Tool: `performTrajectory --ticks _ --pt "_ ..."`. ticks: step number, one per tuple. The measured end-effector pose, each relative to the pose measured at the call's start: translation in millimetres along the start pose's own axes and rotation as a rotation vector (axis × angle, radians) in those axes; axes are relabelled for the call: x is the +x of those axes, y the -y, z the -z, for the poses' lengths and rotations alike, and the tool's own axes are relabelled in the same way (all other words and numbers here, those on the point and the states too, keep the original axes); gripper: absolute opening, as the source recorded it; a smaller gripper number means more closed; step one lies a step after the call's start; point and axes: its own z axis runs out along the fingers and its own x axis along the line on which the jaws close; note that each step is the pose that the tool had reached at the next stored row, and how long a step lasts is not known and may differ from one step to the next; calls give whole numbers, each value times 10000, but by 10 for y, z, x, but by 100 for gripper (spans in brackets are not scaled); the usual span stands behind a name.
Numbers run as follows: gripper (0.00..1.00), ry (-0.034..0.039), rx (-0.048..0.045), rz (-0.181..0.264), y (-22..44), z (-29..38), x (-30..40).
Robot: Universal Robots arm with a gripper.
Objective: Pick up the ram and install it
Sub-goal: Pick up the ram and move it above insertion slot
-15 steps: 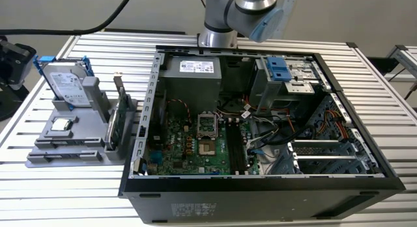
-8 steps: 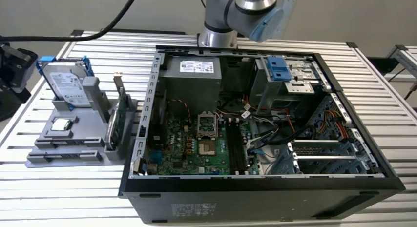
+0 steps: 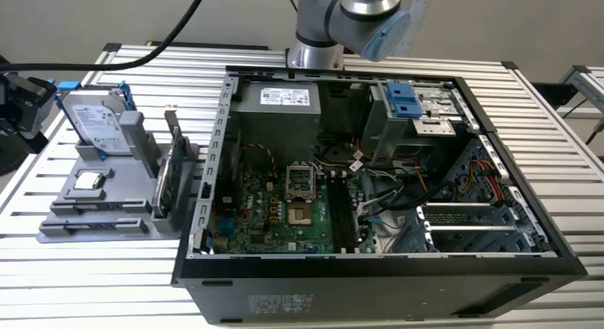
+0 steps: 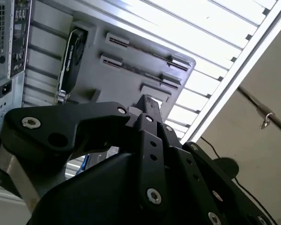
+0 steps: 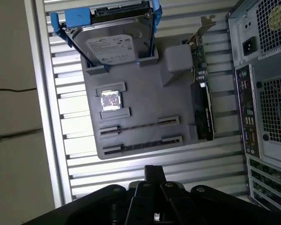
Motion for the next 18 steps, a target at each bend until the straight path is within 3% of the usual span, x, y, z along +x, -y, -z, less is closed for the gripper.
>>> performTrajectory --ticks 18 --pt "0 52 19 -1103 5 -107 1"
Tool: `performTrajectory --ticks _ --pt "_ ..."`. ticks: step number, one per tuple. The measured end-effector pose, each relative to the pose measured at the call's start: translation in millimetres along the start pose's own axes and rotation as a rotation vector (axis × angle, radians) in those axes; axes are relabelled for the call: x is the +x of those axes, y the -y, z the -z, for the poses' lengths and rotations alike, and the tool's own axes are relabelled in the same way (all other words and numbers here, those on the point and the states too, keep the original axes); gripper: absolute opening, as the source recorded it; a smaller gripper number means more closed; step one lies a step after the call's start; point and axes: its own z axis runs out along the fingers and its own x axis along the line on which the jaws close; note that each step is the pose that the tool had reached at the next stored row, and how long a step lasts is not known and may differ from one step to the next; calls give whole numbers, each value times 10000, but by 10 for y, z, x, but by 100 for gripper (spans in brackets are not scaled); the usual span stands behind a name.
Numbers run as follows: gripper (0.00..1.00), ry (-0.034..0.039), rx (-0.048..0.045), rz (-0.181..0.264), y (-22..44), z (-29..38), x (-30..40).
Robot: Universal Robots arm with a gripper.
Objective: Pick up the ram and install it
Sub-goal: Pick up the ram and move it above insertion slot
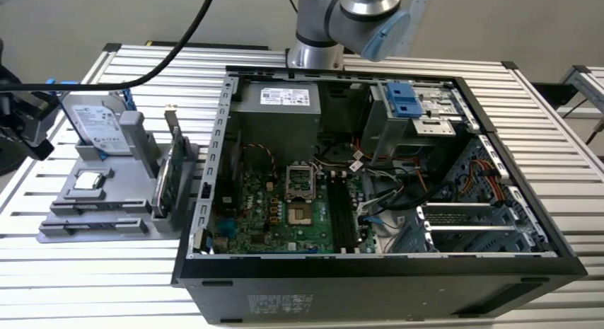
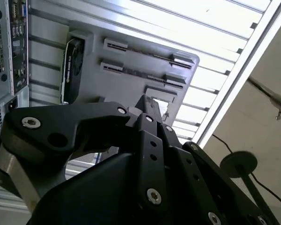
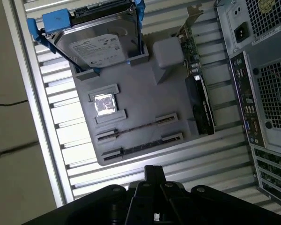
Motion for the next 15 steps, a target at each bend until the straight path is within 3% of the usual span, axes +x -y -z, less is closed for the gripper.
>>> performTrajectory --ticks 15 --pt "0 59 15 -1313 4 -75 3"
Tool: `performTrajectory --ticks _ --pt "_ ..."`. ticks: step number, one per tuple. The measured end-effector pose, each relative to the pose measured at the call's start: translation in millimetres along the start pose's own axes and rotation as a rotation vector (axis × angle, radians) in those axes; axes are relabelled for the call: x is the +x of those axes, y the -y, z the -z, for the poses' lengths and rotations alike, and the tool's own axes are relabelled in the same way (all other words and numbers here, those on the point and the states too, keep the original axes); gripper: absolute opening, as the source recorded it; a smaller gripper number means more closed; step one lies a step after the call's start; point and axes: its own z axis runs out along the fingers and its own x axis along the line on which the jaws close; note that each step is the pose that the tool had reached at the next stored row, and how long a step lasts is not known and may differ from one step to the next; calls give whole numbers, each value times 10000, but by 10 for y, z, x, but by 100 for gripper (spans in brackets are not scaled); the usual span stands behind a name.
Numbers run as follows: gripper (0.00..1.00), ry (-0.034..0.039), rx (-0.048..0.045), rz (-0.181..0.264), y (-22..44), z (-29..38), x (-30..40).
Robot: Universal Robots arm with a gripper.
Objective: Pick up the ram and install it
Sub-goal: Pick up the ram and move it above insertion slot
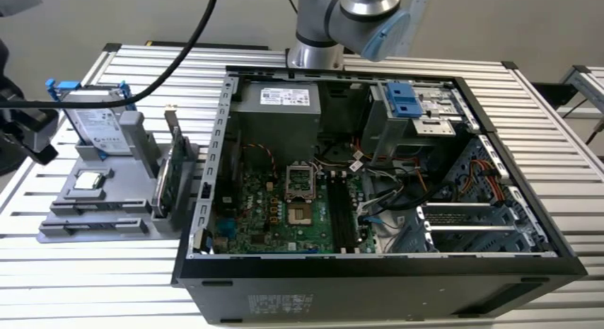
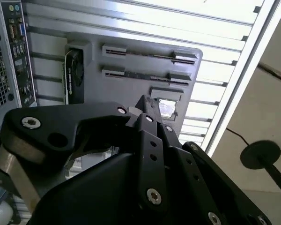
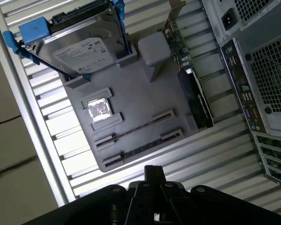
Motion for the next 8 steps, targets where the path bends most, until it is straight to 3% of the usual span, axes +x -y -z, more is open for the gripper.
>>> performTrajectory --ticks 8 --pt "0 43 10 -968 4 -50 4"
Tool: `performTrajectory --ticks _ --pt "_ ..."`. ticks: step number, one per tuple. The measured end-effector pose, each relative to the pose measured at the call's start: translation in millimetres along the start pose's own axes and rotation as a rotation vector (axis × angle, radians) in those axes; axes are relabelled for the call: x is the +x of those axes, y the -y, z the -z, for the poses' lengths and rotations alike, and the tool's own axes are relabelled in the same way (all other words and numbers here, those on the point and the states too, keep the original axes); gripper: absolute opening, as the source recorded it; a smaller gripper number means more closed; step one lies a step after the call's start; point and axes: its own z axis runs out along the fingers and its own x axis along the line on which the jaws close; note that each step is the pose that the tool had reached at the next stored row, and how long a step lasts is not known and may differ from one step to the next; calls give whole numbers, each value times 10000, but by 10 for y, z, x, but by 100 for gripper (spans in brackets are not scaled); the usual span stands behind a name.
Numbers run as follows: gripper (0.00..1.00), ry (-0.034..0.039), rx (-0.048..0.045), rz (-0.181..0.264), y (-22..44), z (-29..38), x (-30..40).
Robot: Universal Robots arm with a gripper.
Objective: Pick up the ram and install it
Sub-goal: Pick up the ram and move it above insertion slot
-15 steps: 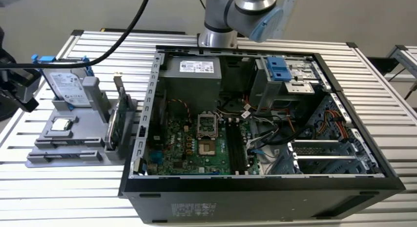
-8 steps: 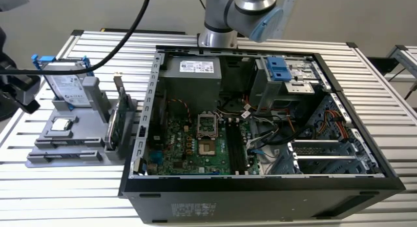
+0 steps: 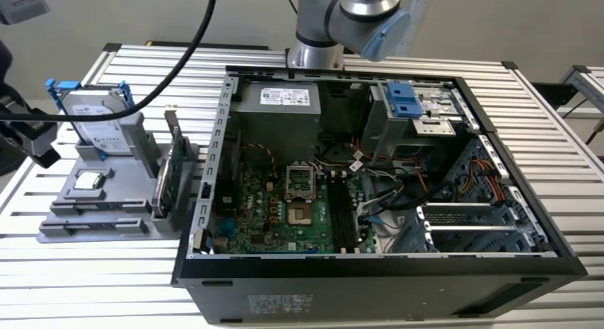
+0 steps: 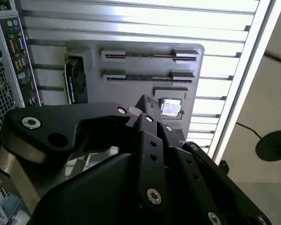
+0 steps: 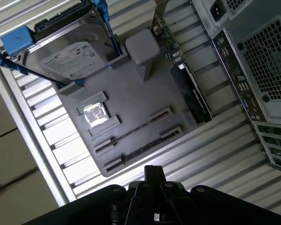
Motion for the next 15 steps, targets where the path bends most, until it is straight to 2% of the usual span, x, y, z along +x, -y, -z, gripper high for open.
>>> performTrajectory --ticks 15 --pt "0 72 19 -1637 10 -85 12"
